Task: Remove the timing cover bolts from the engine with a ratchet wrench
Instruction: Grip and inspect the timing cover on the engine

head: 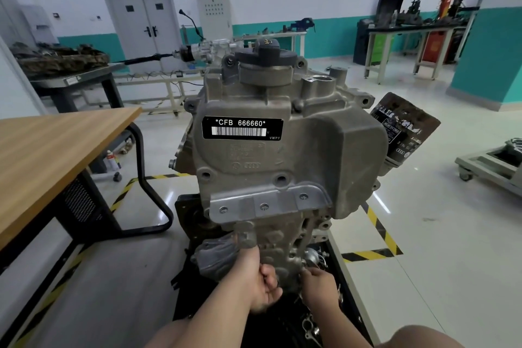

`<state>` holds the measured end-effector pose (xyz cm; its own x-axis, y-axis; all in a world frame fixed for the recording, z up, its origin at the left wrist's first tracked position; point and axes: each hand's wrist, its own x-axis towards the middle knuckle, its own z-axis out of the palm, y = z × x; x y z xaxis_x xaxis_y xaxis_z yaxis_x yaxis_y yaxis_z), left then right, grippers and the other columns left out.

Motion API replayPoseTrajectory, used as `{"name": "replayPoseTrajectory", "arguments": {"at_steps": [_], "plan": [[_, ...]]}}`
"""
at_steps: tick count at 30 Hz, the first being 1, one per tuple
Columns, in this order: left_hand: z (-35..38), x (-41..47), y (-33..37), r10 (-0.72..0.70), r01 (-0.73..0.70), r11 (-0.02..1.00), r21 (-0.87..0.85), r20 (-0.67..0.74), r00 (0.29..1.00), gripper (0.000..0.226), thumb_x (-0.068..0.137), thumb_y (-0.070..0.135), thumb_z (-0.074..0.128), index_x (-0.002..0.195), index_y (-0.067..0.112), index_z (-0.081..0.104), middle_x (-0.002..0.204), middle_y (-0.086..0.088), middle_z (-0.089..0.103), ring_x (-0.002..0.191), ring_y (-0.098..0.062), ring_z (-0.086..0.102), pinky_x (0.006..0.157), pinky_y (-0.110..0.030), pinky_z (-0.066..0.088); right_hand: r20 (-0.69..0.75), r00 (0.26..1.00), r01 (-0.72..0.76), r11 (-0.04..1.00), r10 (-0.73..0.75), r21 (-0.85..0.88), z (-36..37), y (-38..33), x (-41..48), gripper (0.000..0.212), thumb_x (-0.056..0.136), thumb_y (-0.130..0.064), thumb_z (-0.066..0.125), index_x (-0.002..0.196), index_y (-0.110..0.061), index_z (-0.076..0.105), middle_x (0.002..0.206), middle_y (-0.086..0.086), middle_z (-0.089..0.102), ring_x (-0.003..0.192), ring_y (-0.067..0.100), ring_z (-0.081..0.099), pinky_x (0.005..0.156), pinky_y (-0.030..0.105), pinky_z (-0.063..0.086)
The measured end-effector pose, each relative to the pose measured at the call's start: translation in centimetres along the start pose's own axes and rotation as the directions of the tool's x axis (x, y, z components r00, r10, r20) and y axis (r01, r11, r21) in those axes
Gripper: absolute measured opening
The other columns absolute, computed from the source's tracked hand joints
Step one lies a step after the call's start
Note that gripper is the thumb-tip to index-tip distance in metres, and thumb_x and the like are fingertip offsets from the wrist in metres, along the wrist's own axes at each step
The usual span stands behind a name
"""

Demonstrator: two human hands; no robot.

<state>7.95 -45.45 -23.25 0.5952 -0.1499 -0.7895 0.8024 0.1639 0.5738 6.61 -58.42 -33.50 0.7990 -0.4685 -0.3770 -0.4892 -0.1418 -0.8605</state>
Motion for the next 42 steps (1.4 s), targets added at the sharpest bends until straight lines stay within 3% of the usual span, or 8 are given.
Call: {"name": "replayPoseTrajectory", "arguments": {"at_steps": [3, 10, 15, 21, 29, 37, 40, 42], "plan": [[0.0, -0.1, 0.0, -0.003, 0.003, 1.0, 0.001, -0.002, 1.0, 0.059, 0.094, 0.064, 0.018, 0.074, 0.016, 0.045, 0.044, 0.005, 0.029, 0.041, -0.013, 0.025, 0.064, -0.03, 0.04, 0.001, 0.999, -0.034, 0.998, 0.034, 0.057, 0.2, 0.4, 0.1, 0.038, 0.091, -0.013, 0.058, 0.054, -0.015, 0.062, 0.051, 0.0, 0.056, 0.055, 0.019, 0.051, 0.058, 0.026, 0.036], [0.2, -0.4, 0.2, -0.001, 0.001, 1.0, -0.006, -0.011, 1.0, 0.062, 0.091, 0.07, 0.015, 0.08, 0.017, 0.046, 0.045, 0.005, 0.028, 0.043, -0.013, 0.023, 0.064, -0.029, 0.04, 0.006, 0.978, -0.199, 0.92, 0.209, 0.338, 0.6, 0.9, 0.3, 0.029, 0.088, -0.013, 0.066, 0.06, -0.005, 0.062, 0.044, 0.006, 0.05, 0.044, 0.021, 0.043, 0.048, 0.028, 0.036], [0.2, -0.3, 0.2, -0.001, 0.0, 1.0, -0.01, -0.018, 1.0, 0.065, 0.091, 0.07, 0.013, 0.085, 0.017, 0.05, 0.044, 0.005, 0.027, 0.041, -0.013, 0.023, 0.063, -0.029, 0.041, 0.032, 0.973, -0.222, 0.882, 0.23, 0.416, 0.7, 0.9, 0.6, 0.029, 0.087, -0.007, 0.064, 0.058, -0.003, 0.063, 0.043, 0.008, 0.049, 0.045, 0.02, 0.041, 0.047, 0.028, 0.034], [0.3, -0.6, 0.2, 0.002, -0.002, 1.0, -0.017, -0.004, 1.0, 0.062, 0.093, 0.066, 0.016, 0.085, 0.016, 0.052, 0.044, 0.005, 0.027, 0.042, -0.013, 0.023, 0.063, -0.03, 0.042, 0.122, 0.952, -0.304, 0.812, 0.281, 0.498, 0.8, 0.7, 1.1, 0.034, 0.088, -0.019, 0.068, 0.059, -0.008, 0.054, 0.049, 0.007, 0.047, 0.046, 0.019, 0.042, 0.044, 0.023, 0.038], [0.3, -0.8, 0.1, 0.0, 0.0, 0.999, -0.041, -0.003, 1.0, 0.058, 0.096, 0.061, 0.02, 0.087, 0.016, 0.055, 0.044, 0.004, 0.028, 0.04, -0.012, 0.025, 0.066, -0.03, 0.042, 0.02, 0.955, -0.283, 0.887, 0.296, 0.365, 0.9, 1.0, 1.4, 0.042, 0.091, -0.03, 0.063, 0.059, -0.004, 0.059, 0.049, 0.012, 0.051, 0.043, 0.022, 0.048, 0.042, 0.024, 0.037], [0.3, -0.9, 0.2, -0.005, 0.005, 0.999, -0.046, -0.007, 1.0, 0.064, 0.093, 0.068, 0.017, 0.089, 0.015, 0.055, 0.045, 0.005, 0.028, 0.039, -0.012, 0.025, 0.065, -0.031, 0.043, 0.023, 0.949, -0.296, 0.867, 0.313, 0.401, 1.0, 0.5, 1.3, 0.038, 0.096, -0.026, 0.056, 0.067, -0.002, 0.065, 0.052, 0.012, 0.053, 0.047, 0.023, 0.048, 0.044, 0.025, 0.039], [0.3, -0.9, 0.2, -0.002, 0.002, 0.999, -0.038, -0.001, 1.0, 0.059, 0.095, 0.062, 0.02, 0.089, 0.015, 0.055, 0.045, 0.004, 0.029, 0.04, -0.012, 0.025, 0.066, -0.031, 0.043, -0.021, 0.956, -0.272, 0.914, 0.292, 0.302, 0.6, 0.3, 1.0, 0.046, 0.097, -0.033, 0.052, 0.066, -0.001, 0.063, 0.059, 0.014, 0.06, 0.052, 0.027, 0.056, 0.044, 0.024, 0.039], [0.2, -0.9, 0.2, -0.004, 0.004, 0.999, -0.036, 0.001, 1.0, 0.059, 0.095, 0.062, 0.021, 0.087, 0.015, 0.056, 0.045, 0.004, 0.029, 0.04, -0.012, 0.026, 0.066, -0.031, 0.043, 0.013, 0.95, -0.296, 0.893, 0.311, 0.34, 0.5, 0.5, 0.9, 0.044, 0.094, -0.038, 0.056, 0.072, -0.002, 0.064, 0.066, 0.014, 0.062, 0.06, 0.028, 0.058, 0.045, 0.024, 0.042]]}}
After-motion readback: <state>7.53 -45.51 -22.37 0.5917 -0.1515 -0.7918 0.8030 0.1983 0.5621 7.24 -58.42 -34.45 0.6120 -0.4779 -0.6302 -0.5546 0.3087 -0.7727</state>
